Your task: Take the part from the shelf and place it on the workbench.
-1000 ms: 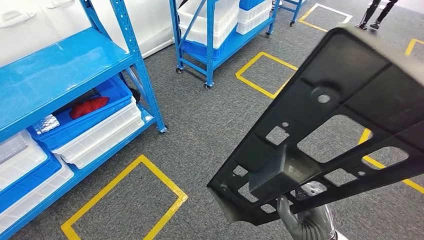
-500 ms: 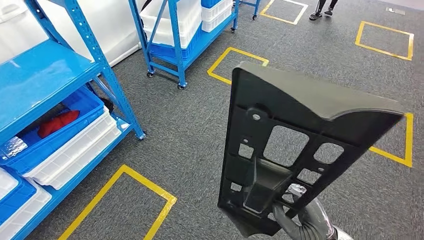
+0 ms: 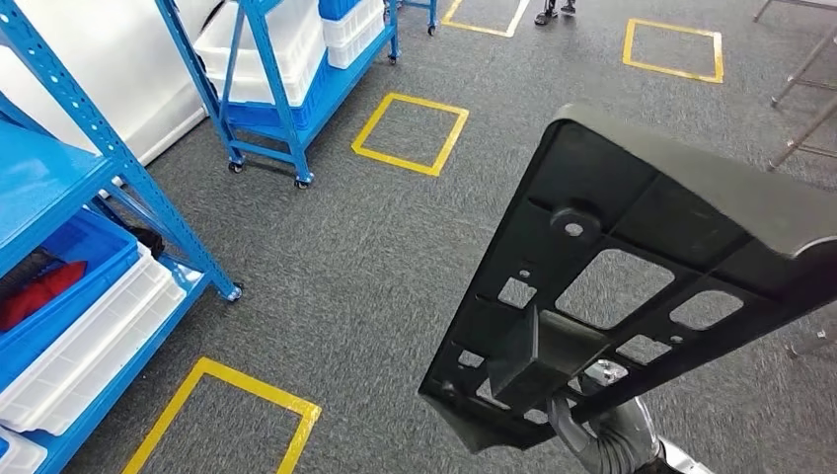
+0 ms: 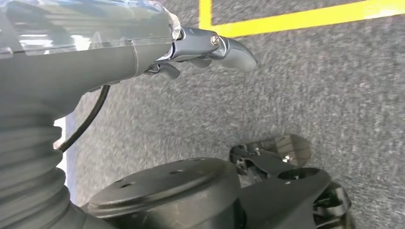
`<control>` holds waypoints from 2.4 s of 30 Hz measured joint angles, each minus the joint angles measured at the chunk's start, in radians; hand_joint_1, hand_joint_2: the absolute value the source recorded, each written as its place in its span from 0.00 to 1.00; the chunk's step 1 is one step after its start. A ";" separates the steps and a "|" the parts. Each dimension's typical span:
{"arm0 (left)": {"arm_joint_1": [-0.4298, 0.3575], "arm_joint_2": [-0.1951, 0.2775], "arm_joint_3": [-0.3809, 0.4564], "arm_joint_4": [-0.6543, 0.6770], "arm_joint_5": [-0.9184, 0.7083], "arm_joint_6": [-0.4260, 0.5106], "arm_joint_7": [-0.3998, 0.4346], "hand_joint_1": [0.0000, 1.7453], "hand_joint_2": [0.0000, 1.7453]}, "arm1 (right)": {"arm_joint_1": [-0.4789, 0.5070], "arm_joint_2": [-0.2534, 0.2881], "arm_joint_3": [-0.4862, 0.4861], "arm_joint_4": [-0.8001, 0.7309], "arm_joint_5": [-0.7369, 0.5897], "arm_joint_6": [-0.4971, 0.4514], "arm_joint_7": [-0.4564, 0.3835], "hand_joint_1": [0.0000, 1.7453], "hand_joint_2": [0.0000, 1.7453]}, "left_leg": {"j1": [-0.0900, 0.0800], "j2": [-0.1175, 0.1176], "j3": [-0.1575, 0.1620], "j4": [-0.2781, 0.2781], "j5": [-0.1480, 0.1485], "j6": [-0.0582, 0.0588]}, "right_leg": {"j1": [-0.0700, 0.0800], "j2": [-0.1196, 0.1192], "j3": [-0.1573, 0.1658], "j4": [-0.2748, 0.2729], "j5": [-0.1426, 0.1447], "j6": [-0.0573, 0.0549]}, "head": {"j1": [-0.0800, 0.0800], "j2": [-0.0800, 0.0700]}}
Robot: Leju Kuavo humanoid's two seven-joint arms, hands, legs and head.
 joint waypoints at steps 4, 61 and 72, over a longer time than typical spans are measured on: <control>-0.002 0.000 -0.002 0.000 -0.016 0.006 -0.005 0.00 1.00 | 0.011 0.018 0.000 -0.030 -0.006 -0.010 -0.008 1.00 1.00 | 0.005 0.036 0.009 -0.028 0.013 0.018 | 0.001 -0.006 -0.020 0.018 -0.006 0.023 | 0.000 0.000; -0.015 0.050 -0.095 0.000 -0.136 0.010 0.017 0.00 1.00 | 0.083 0.147 -0.015 -0.026 0.104 -0.036 0.061 1.00 1.00 | 0.000 0.020 0.012 -0.004 -0.005 -0.005 | 0.004 -0.019 0.017 -0.005 -0.016 -0.005 | 0.000 0.000; -0.005 0.054 -0.101 0.000 -0.135 0.015 0.019 0.00 1.00 | 0.076 0.173 -0.033 -0.075 -0.008 -0.027 -0.036 1.00 1.00 | 0.001 0.130 0.026 -0.043 0.004 0.022 | -0.013 -0.105 -0.105 0.228 -0.097 0.046 | 0.000 0.000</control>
